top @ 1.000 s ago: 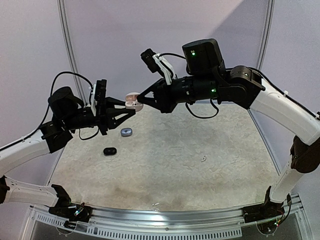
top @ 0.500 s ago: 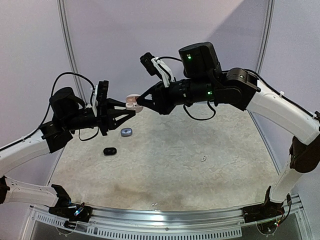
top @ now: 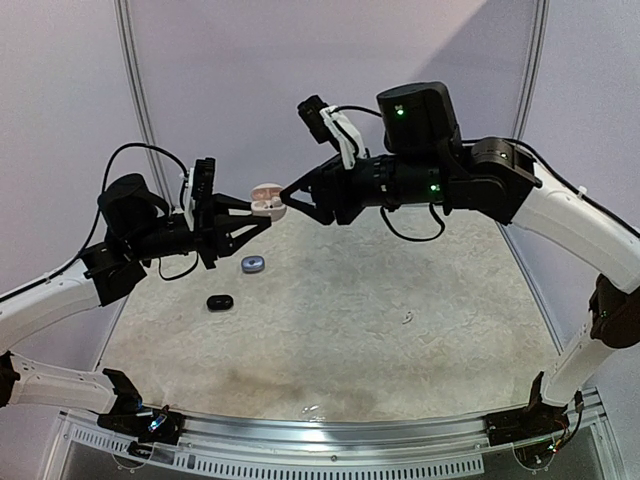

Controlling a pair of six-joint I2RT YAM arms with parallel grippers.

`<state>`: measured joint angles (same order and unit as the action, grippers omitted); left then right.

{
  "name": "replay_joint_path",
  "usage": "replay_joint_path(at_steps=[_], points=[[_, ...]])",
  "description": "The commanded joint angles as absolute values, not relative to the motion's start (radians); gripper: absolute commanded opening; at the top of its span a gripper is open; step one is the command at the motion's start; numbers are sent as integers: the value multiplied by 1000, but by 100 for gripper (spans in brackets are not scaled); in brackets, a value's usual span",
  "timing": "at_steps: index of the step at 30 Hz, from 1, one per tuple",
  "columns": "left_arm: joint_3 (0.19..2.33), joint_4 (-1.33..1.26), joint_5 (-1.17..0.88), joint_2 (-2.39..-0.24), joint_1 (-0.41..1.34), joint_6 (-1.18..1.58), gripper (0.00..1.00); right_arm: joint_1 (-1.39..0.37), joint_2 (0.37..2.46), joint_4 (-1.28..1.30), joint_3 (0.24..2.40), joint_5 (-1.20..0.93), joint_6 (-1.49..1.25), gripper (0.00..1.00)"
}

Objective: Insert the wireless bluetooth earbuds into the charging case

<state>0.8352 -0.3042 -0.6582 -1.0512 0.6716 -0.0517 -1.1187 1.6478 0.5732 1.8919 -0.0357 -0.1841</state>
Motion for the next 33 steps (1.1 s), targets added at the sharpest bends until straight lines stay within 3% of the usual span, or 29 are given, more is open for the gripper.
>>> replay_joint_path(at_steps=[1, 6, 11, 19, 33], points=[[838, -331, -663, -1044, 669, -45, 0, -1116, 1543, 517, 1852, 101, -182, 48], [837, -333, -658, -1044, 669, -43, 0, -1063, 1437, 491, 1765, 213, -264, 52], [834, -337, -653, -1044, 669, -35, 0, -901, 1425, 777, 1697, 337, -552, 51], [836, -319, -647, -1040, 669, -38, 0, -764, 1606, 1032, 1571, 236, -668, 58], [839, -292, -635, -1032, 667, -47, 0, -636, 1922, 876, 1414, 76, -640, 54]])
